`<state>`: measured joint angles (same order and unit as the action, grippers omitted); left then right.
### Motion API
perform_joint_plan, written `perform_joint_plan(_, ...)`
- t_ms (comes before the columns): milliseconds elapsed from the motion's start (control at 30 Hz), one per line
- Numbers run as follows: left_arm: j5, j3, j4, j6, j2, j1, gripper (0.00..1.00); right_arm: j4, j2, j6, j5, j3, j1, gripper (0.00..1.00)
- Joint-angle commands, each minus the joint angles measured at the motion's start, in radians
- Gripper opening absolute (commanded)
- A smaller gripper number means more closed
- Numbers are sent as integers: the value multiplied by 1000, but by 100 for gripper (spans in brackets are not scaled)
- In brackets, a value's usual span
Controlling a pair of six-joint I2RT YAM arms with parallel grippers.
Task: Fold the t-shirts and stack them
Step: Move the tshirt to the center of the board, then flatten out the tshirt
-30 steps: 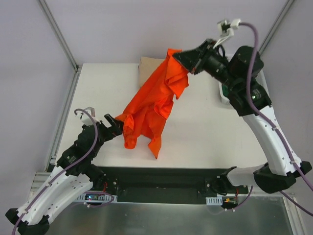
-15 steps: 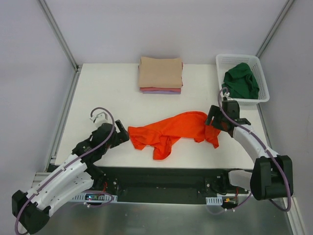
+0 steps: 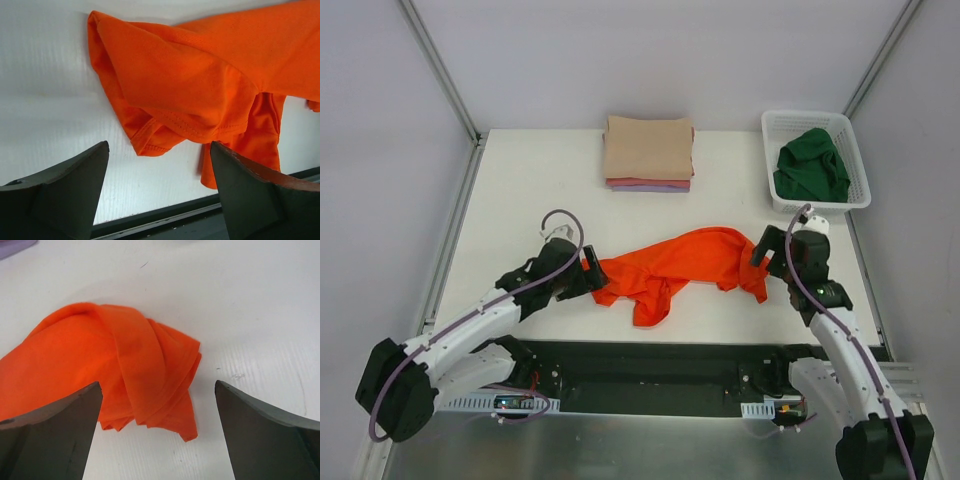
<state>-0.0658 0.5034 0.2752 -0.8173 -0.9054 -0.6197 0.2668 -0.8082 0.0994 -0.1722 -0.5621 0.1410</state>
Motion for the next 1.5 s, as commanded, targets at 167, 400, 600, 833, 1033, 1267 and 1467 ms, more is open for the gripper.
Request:
perform_joint_plan(167,55,165,-99,27,-294,8,58,-2,257,22,212,177,-1,96)
perform_joint_plan(400,37,227,-102,4,-406,6,51,57,383,28,227,232,0,96)
perform_joint_plan(600,64,268,-102,24,-457,5,3,103,406,65,231,252,-1,96)
perform_joint_plan(833,46,209,-100,37,-308,6,0,92,296,71,264,220,18,96)
perform_joint_plan(1033,-12,136,-91,60,-121,12,0,80,111,98,38,128,213,97)
perform_joint_plan(1267,-26,118,-74,27,-9,21,0,-4,-126,210,-205,68,335,84)
perform_joint_plan(1467,-29,121,-74,41,-13,21,0,-77,-261,256,-181,54,351,76)
